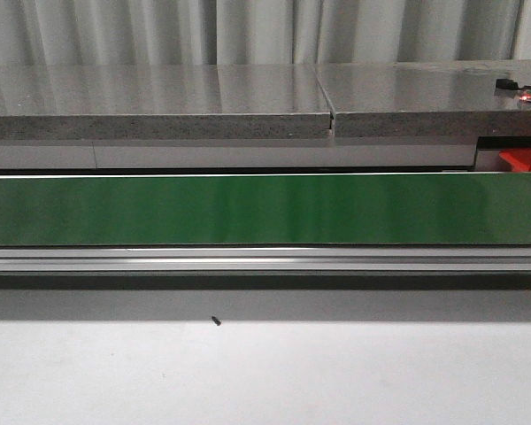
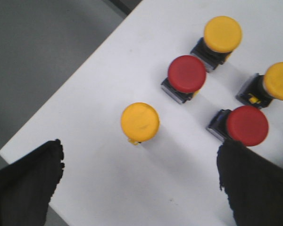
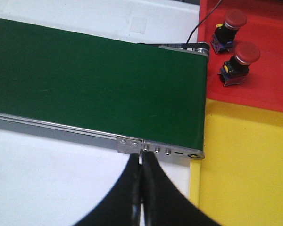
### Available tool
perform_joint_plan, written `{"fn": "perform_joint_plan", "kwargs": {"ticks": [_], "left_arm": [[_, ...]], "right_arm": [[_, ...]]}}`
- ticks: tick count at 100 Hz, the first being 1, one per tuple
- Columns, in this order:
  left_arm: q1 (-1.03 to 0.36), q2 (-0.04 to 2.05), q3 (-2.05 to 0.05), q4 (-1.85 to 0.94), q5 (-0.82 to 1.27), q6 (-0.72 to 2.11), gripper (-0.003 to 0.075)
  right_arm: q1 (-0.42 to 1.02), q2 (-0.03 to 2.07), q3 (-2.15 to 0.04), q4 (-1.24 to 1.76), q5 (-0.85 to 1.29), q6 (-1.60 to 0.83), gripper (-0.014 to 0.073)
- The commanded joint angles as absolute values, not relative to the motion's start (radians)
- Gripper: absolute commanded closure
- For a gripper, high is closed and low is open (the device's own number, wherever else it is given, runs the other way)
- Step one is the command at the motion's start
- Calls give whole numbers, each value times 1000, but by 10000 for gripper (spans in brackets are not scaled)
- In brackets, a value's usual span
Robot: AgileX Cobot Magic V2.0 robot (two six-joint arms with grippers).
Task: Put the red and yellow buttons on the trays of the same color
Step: 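Move the left gripper over a second yellow button and lower onto it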
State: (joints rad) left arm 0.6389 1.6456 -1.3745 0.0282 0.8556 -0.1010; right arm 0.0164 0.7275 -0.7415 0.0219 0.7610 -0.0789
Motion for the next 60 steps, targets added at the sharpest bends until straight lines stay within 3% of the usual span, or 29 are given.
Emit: {"fn": "perform_joint_plan", "kwargs": {"ticks": [1,60], "left_arm": [[644,1607,-1407,23,812,-110,79],[642,1769,-1407,9,765,-110,79]], "right_arm": [[10,721,-768,13,698,-77,663],[10,721,-768,13,698,-77,663]]}}
